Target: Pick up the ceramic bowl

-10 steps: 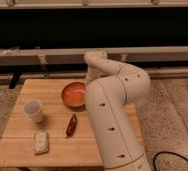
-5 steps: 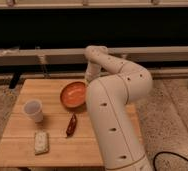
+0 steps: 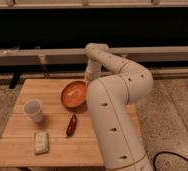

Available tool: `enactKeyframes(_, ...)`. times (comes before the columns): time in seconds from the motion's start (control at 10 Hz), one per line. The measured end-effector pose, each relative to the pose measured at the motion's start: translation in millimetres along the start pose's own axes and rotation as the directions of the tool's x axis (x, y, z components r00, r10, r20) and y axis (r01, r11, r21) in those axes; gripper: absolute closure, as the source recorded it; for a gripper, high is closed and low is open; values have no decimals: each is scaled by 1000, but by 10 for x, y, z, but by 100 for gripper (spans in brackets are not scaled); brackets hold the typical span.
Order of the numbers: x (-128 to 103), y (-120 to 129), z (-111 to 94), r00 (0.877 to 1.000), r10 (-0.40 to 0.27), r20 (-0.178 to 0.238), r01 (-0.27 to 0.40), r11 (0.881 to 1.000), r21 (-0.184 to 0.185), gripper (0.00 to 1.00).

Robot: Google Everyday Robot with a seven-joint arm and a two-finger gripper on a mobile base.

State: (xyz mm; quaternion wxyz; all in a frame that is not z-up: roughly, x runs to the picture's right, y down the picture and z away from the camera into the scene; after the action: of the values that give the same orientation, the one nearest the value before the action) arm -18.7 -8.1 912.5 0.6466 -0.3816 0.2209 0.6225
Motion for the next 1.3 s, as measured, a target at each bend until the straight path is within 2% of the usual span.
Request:
enactKeyframes(0.3,-1,31,-126,1000,-20,6,20,1000,-11,99)
enactKeyframes(1.3,7,122,-324,997,-76,15,76,996,-35,99)
